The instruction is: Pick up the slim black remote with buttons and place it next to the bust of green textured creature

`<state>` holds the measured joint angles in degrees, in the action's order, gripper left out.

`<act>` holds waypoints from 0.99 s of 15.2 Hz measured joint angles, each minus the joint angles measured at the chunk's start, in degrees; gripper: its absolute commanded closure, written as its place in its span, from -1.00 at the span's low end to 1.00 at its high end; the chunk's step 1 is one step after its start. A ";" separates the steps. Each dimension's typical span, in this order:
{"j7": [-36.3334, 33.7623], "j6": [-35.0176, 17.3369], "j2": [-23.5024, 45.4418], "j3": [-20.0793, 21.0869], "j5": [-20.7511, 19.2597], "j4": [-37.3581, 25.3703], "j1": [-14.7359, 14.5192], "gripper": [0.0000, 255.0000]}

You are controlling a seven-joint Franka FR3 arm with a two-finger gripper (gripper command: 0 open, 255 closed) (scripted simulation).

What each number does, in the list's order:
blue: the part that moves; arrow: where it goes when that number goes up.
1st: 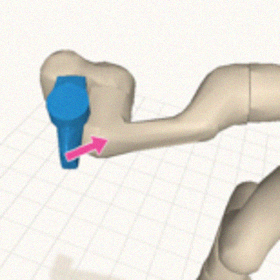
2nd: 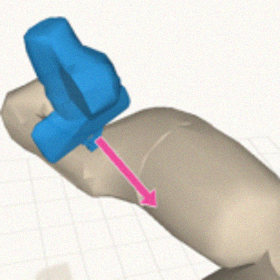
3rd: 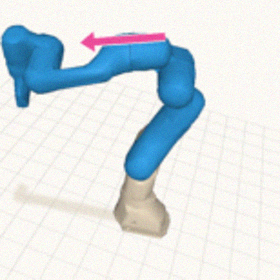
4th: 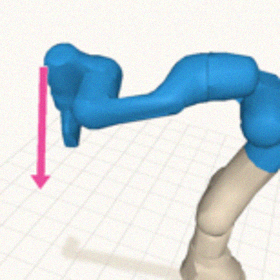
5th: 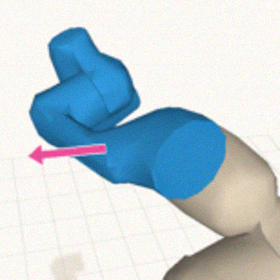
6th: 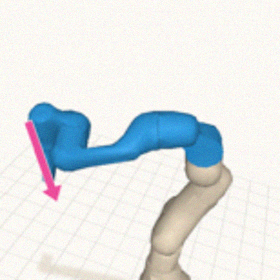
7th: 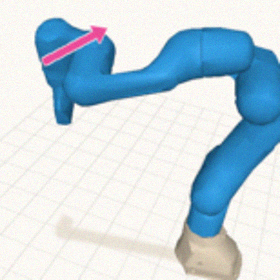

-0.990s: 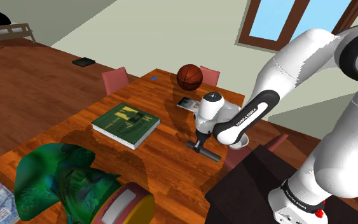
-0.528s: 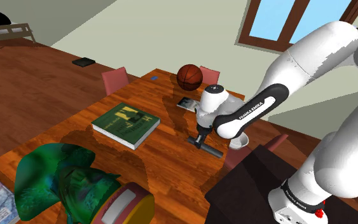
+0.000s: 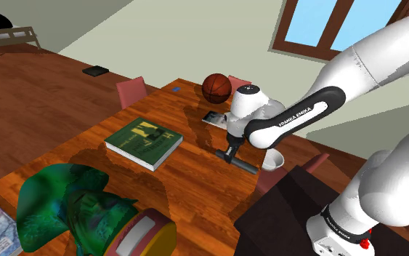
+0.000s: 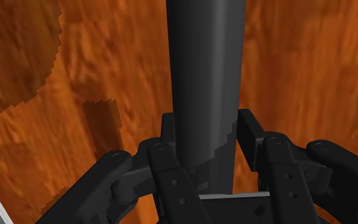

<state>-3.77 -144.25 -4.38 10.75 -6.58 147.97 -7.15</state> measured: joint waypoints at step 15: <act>3.28 12.72 -9.22 -0.56 3.58 -3.75 -0.86 1.00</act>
<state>-0.50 -131.53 -13.60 10.20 -3.00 144.22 -8.02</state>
